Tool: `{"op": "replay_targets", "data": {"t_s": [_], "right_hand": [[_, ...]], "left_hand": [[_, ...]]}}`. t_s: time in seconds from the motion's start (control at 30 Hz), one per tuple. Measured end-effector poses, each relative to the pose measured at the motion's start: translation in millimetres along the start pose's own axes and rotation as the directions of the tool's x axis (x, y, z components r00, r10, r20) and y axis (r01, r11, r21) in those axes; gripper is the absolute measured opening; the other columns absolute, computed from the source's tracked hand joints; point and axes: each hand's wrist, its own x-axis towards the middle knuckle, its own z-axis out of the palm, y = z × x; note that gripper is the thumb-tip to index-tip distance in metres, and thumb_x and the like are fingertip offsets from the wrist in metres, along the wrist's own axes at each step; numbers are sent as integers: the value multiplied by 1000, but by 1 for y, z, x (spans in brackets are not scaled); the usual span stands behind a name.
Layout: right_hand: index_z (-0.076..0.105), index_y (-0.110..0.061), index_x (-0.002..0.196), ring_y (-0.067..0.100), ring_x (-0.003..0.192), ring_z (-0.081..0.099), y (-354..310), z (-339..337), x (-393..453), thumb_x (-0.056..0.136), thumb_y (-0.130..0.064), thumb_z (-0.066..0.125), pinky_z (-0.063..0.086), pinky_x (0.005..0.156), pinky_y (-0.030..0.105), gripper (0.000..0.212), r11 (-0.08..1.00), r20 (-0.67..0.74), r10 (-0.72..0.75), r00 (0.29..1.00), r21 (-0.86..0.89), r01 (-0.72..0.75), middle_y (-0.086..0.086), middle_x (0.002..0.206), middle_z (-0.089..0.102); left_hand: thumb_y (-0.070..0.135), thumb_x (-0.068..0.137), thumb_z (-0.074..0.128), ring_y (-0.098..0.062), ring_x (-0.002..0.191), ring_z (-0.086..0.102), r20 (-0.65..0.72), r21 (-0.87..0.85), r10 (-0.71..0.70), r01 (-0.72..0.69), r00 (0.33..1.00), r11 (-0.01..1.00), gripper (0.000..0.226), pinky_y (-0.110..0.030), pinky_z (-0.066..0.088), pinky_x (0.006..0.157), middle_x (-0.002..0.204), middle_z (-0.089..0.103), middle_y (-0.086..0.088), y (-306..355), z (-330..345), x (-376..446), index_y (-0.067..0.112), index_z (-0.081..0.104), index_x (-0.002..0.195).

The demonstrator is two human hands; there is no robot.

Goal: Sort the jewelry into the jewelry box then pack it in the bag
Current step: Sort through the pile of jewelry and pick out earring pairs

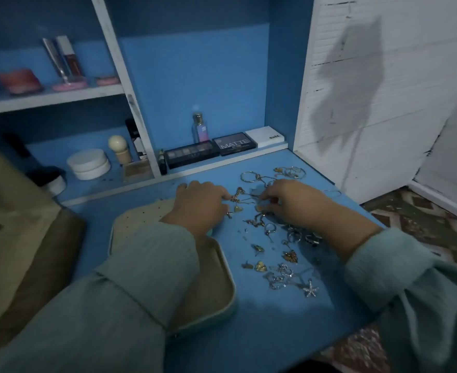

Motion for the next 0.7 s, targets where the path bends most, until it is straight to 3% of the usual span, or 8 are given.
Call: {"op": "replay_targets", "data": {"t_s": [0.27,0.4,0.7], "right_hand": [[67,-23,91,16,93,58,-4,4,12,87,-25,61,50,82,32,7,999,-3,49,999,10,-49,-2,104,63],[67,-23,89,17,91,58,-3,5,12,87,-25,61,51,81,33,7,999,-19,46,999,17,-45,-3,102,63],[63,-16,87,17,87,57,-1,6,7,87,-19,57,48,75,31,6,996,-85,24,996,83,-17,-1,94,60]], "left_hand": [[36,92,51,-17,111,50,-35,-47,28,-30,999,998,15,-49,20,109,109,63,13,-3,8,2,37,66,98],[35,91,52,-13,107,52,-44,-95,28,-32,999,995,14,-49,15,111,106,64,15,-5,11,3,36,66,94],[39,94,48,-14,112,51,-77,-192,-6,-9,997,981,23,-48,12,112,104,62,14,-4,12,0,39,58,115]]}}
